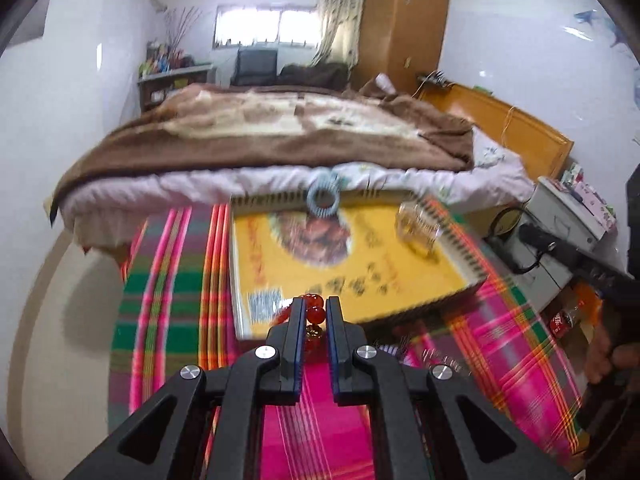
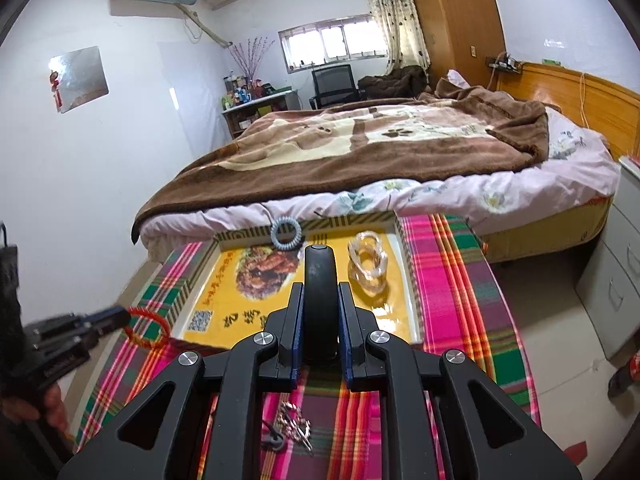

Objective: Organize jewelry
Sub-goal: 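Carry the watch band and red bracelet into the yellow tray and release both, then withdraw both open tools from the tray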

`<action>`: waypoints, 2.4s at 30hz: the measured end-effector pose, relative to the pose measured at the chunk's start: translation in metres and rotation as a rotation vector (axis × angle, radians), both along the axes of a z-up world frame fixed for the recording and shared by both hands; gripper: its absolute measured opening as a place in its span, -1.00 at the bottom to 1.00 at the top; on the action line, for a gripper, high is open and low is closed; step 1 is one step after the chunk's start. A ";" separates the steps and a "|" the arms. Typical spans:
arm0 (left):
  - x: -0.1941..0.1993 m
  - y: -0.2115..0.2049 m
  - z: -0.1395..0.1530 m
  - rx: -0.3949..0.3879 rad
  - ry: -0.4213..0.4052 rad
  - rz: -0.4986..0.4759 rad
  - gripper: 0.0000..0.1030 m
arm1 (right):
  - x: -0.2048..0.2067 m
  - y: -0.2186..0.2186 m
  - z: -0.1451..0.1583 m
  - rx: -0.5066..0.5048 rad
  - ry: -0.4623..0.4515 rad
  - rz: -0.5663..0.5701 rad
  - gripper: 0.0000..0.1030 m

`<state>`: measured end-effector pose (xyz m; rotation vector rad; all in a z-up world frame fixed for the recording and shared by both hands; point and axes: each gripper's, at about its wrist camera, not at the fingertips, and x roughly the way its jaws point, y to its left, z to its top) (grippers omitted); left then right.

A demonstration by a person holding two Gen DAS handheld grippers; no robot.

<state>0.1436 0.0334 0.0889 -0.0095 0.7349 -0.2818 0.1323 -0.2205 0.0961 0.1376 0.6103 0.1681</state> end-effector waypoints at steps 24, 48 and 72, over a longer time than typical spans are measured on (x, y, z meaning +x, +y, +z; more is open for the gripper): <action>0.170 -0.014 -0.028 -0.130 0.089 -0.016 -0.81 | 0.153 0.045 -0.051 0.029 0.225 0.118 -0.70; 0.199 0.005 -0.080 -0.006 0.169 0.124 -0.15 | 0.196 0.040 -0.093 -0.047 0.308 0.066 -0.64; 0.096 0.021 -0.031 -0.076 0.087 0.165 0.51 | 0.126 0.035 -0.051 -0.073 0.187 0.060 -0.07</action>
